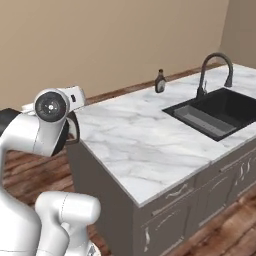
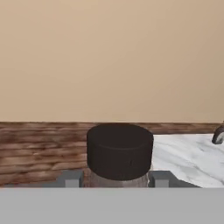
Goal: The dining table condiment station is running low on syrup bottle. Refill the condiment station by opening the cabinet and taking the syrup bottle from the cabinet and placing it on the dining table.
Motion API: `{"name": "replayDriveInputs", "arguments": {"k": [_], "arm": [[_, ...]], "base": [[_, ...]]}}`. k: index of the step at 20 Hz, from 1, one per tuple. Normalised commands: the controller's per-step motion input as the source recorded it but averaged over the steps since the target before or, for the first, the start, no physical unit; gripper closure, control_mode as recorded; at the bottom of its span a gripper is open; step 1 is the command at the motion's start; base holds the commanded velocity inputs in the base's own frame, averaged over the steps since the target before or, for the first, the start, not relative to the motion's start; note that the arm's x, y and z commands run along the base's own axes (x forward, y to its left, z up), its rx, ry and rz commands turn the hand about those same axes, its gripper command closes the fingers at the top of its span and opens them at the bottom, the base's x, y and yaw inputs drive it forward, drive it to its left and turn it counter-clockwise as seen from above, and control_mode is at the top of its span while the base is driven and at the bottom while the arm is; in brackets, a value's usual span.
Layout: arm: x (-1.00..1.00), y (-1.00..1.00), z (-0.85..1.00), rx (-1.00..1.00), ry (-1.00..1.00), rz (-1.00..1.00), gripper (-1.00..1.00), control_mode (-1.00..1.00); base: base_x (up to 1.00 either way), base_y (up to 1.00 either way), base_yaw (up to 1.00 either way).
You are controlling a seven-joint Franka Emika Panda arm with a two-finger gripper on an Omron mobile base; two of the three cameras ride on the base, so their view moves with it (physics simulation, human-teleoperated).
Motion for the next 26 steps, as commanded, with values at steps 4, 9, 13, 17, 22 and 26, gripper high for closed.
{"name": "replayDriveInputs", "arguments": {"k": [4, 9, 13, 17, 22, 26], "arm": [[0.0, 0.0, 0.0, 0.0, 0.0, 0.0, 1.0, 1.0], [0.0, 0.0, 0.0, 0.0, 0.0, 0.0, 1.0, 1.0], [0.0, 0.0, 0.0, 0.0, 0.0, 0.0, 1.0, 1.0], [0.0, 0.0, 0.0, 0.0, 0.0, 0.0, 1.0, 1.0], [0.0, 0.0, 0.0, 0.0, 0.0, 0.0, 1.0, 1.0], [0.0, 0.0, 0.0, 0.0, 0.0, 0.0, 1.0, 1.0]], "base": [[0.83, 1.0, -0.28], [0.86, 1.0, -0.34], [0.72, 1.0, -0.39], [0.47, 1.0, -0.38], [0.43, 1.0, -0.34], [0.45, 1.0, -0.38]]}}
